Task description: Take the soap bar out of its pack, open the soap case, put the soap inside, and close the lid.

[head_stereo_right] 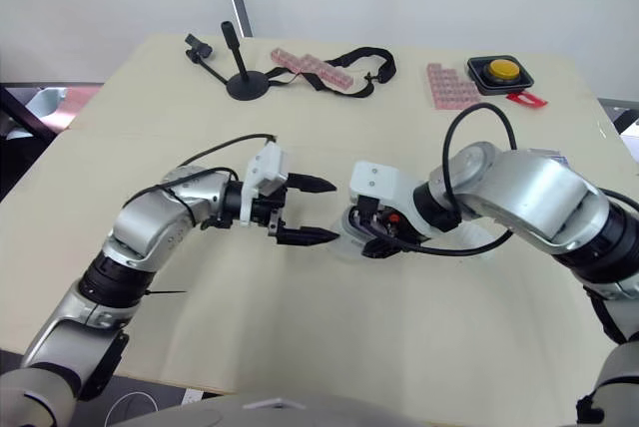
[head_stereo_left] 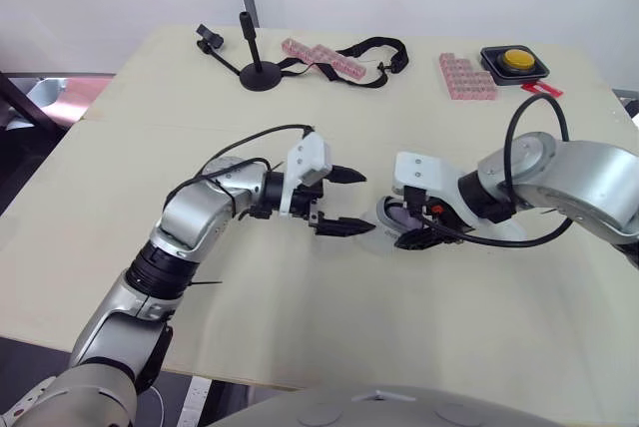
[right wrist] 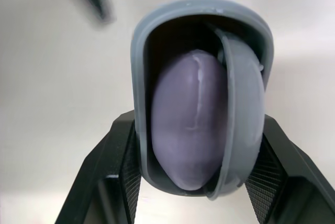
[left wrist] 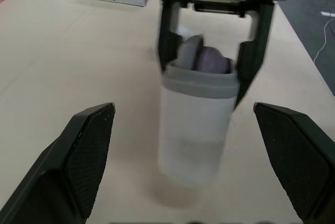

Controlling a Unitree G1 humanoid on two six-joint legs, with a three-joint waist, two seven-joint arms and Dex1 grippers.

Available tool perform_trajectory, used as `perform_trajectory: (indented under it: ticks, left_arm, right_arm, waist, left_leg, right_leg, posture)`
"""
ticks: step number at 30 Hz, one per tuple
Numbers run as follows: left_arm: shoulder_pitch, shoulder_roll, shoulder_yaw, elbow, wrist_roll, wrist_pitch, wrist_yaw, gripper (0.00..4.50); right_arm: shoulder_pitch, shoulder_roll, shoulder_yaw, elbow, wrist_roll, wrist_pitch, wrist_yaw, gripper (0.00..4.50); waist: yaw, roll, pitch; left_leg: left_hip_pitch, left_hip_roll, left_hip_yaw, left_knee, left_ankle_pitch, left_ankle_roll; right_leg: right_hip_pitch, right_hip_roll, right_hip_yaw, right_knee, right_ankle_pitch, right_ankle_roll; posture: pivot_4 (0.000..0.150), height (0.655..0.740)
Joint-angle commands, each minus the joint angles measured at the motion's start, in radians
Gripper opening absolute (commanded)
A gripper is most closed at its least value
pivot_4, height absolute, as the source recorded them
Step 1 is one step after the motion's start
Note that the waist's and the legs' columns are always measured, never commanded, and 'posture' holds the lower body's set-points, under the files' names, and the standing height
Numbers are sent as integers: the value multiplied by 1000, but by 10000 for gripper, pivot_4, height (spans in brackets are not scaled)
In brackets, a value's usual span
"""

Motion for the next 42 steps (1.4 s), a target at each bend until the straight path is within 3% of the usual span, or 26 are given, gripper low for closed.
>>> perform_trajectory:
  ticks: [1, 19, 42]
  left_arm:
    - [16, 2, -20, -38, 24, -39, -11, 44945]
    - [-4, -80, -47, 84, 119, -87, 22, 44945]
    - [-53, -106, -55, 127, 157, -111, 1, 44945]
  right_arm:
    - [-43, 4, 34, 6, -67, -16, 27, 20666]
    - [-99, 21, 99, 36, -236, -97, 159, 20666]
    - [-62, 39, 104, 6, -276, -79, 190, 20666]
  waist:
    - [6, 0, 0]
    - [11, 0, 0]
    - [11, 0, 0]
  left_leg:
    - [0, 0, 0, 0, 0, 0]
    - [0, 0, 0, 0, 0, 0]
    - [1, 0, 0, 1, 0, 0]
  right_leg:
    - [0, 0, 0, 0, 0, 0]
    - [-1, 0, 2, 3, 0, 0]
    - [-2, 0, 3, 4, 0, 0]
  posture:
    - [1500, 7096]
    - [1500, 7096]
    - [1500, 7096]
